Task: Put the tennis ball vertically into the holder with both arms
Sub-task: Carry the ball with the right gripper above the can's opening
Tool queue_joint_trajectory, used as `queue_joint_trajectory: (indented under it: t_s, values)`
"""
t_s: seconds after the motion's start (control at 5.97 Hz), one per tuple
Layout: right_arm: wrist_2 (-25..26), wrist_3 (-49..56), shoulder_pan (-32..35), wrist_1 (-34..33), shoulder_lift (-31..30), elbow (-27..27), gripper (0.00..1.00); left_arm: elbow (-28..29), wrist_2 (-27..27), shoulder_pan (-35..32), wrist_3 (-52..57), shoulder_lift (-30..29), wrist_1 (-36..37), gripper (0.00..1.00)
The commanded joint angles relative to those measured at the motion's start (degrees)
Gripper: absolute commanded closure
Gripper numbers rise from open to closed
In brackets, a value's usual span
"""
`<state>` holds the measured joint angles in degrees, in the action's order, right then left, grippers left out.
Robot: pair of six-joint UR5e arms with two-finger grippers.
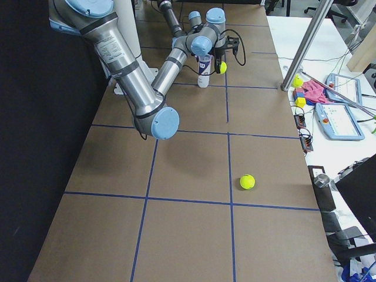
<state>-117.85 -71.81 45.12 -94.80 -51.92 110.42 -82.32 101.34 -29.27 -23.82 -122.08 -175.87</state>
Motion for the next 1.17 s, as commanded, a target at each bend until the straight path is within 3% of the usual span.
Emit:
queue_joint_trajectory:
  t_s: [0.0, 0.34, 0.5, 0.67, 0.84, 1.01]
  values:
    - [3.9, -7.0, -5.9, -2.6, 7.1, -0.1, 0.98, 0.0, 0.0, 0.1, 0.0, -0.1, 0.1, 0.12]
    - [6.5, -8.3, -9.1, -4.8, 9.2, -0.6, 0.96, -0.1, 0.0, 0.1, -0.1, -0.1, 0.1, 0.12]
    - [6.8, -8.2, -9.7, -4.8, 9.2, -0.6, 0.83, -0.1, 0.0, 0.1, 0.0, -0.1, 0.0, 0.11]
    - [6.7, -8.2, -9.9, -4.7, 9.3, -1.2, 0.60, -0.1, 0.0, 0.0, 0.0, 0.0, 0.0, 0.11]
    - [6.6, -8.3, -10.3, -4.6, 9.4, -2.0, 0.26, -0.1, 0.0, 0.0, 0.0, 0.0, 0.0, 0.11]
    - [6.7, -8.4, -10.6, -4.7, 9.5, -2.2, 0.00, -0.1, 0.0, 0.0, 0.0, 0.0, 0.0, 0.11]
